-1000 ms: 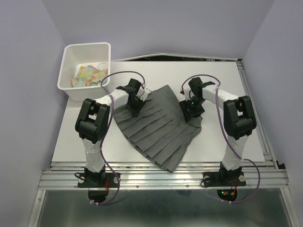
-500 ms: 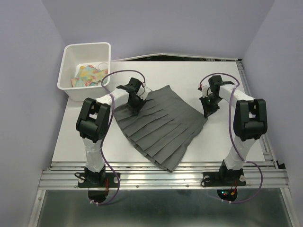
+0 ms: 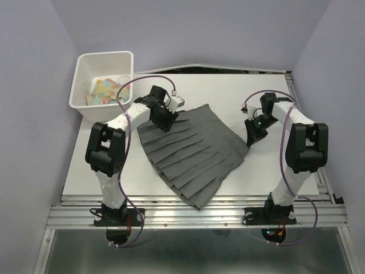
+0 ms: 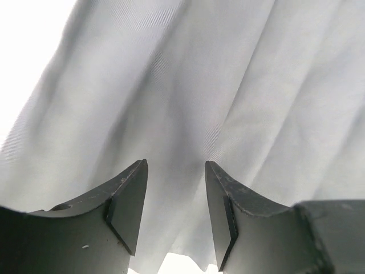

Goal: Fold and stack the skirts
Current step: Flatten the skirt out

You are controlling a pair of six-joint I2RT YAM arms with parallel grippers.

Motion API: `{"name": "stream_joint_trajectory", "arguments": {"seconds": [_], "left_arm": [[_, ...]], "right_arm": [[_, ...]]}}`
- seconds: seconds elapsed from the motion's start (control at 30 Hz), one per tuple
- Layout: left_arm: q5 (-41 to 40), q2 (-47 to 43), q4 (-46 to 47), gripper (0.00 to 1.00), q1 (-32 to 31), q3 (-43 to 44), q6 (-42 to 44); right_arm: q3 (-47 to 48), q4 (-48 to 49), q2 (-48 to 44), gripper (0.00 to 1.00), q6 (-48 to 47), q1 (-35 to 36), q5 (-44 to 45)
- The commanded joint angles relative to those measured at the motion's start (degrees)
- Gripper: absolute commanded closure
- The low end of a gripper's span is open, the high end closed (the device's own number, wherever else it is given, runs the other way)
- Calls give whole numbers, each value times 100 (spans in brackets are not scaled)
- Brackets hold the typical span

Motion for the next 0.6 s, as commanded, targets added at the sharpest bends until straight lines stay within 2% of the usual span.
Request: {"name": "stream_joint_trajectory", "arguments": {"seconds": [0.0,0.07,0.2,0.4,0.57], "left_arm": [[534,-419,-144,43,88,589,189],[789,-357,-259,43,105,669,207],[948,-182,-409,43,97,652,154],[843,29,-347,43,88,414,49],[826,416,-321,43,-17,528,5]], "right_arm": [[180,-1522,-282,93,-945,-1,-1161],[267,-1404,-185,87,-666,-1,-1180],[584,-369,-158,68,-164,-1,-1346],[1208,65,526,68,75,271,-1725],[639,460,616,70,48,491,-1559]]}}
